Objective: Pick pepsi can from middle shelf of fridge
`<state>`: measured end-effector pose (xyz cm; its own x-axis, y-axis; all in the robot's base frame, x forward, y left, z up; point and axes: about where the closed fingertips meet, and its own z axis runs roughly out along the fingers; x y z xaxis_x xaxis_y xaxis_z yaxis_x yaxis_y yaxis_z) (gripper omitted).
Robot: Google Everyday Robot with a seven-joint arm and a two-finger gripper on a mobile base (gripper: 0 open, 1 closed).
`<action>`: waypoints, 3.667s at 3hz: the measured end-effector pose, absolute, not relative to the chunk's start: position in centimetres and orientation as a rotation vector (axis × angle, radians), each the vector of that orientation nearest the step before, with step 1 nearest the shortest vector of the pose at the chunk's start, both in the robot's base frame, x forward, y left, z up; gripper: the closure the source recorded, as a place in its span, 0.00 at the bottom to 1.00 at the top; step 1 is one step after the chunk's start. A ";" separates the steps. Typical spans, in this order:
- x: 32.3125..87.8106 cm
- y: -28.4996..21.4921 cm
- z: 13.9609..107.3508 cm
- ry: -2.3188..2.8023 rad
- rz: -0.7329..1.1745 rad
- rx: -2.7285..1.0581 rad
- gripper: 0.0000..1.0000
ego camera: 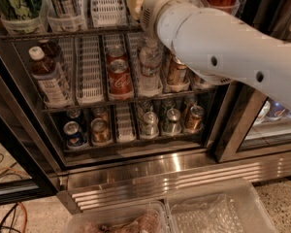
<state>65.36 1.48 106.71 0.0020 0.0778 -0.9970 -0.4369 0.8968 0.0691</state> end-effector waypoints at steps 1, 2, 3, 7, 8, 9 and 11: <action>65.3 1.6 106.6 1.531 0.415 -0.299 1.00; 65.3 1.6 106.8 1.531 0.415 -0.299 1.00; 65.3 1.8 106.5 1.538 0.414 -0.311 1.00; 65.7 1.8 107.7 1.504 0.337 -0.428 1.00; 66.2 1.7 108.6 1.483 0.311 -0.462 1.00; 66.3 1.5 109.0 1.471 0.295 -0.481 1.00; 65.5 0.6 110.8 1.429 0.267 -0.476 1.00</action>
Offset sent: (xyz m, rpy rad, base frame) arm -0.0041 0.0012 -0.0358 -0.0353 0.0490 0.0239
